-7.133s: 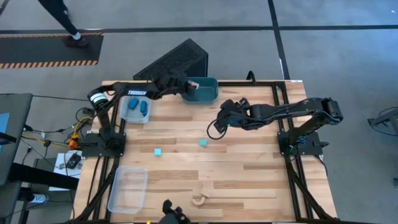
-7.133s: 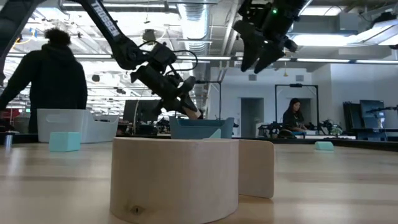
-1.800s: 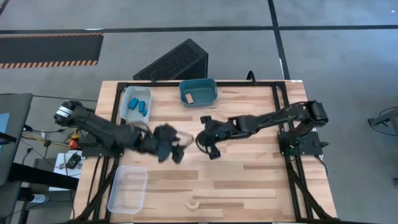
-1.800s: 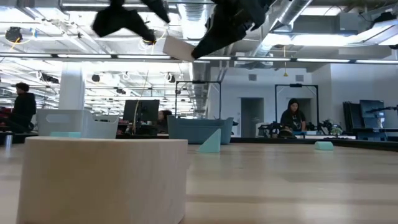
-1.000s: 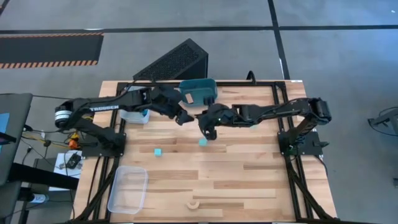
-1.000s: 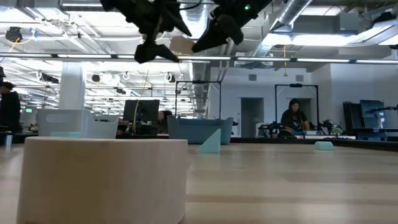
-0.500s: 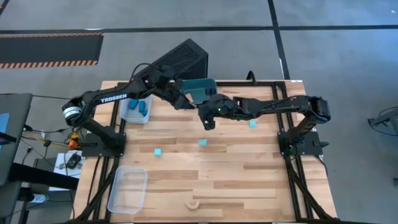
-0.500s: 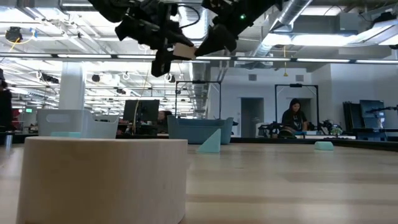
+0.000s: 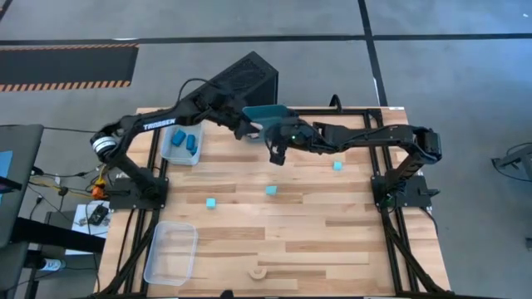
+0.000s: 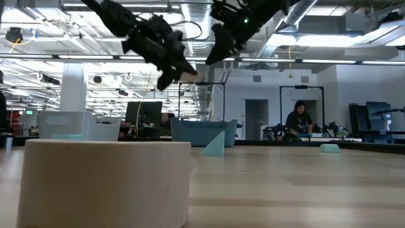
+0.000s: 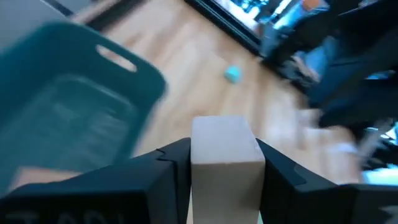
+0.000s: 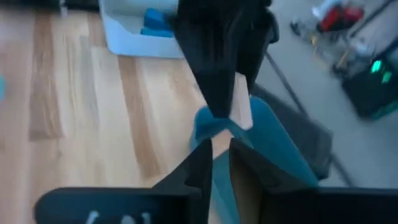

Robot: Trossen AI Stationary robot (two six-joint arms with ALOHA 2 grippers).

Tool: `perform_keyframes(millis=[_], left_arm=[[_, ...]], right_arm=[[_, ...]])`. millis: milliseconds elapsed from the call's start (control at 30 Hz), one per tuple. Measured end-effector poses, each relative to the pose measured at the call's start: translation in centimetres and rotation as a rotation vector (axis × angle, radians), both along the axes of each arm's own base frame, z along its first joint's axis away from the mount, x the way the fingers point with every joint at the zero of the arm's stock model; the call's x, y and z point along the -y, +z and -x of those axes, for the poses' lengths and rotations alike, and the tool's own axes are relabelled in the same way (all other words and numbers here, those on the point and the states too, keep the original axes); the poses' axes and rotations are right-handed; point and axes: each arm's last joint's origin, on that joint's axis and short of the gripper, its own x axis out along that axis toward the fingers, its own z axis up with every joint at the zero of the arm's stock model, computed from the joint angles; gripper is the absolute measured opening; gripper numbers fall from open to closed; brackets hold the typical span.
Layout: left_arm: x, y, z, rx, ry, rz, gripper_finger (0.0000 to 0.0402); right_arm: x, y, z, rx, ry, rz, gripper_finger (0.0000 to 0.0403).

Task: Sort & place blocks by color
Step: Put the top brown block into the blue bin, then put the brown block into the blue bin

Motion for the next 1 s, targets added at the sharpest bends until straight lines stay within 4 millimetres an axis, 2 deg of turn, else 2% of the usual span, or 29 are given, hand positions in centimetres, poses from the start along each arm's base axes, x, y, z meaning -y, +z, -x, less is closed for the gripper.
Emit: perform_keyframes(millis=[200,433,633,767,1000], left_arm=[[-2.1,-3.5,-1.9,-0.063,0.057,-0.081,0.0113],[-5.3,-5.1,-3.8,-0.138,0.153,-0.143,0.0120],[-7.3,-5.6,-4.4,-0.230,0.216,-0.203,0.0146],[-7.4,-5.8,-4.1,-0.292,0.242,-0.233,0.0155],[-7.1,-5.9,-3.7,-0.326,0.235,-0.174,0.0173]], right_arm=[[0.8,1.2,2.1,0.062,-0.164,-0.189,0.0096],[1.2,2.6,5.0,0.070,-0.298,-0.314,0.0097],[1.1,2.3,5.1,0.104,-0.365,-0.402,0.0097],[0.9,1.4,5.0,0.078,-0.407,-0.513,0.0097],[-0.1,1.4,5.0,0.069,-0.398,-0.534,0.0097]])
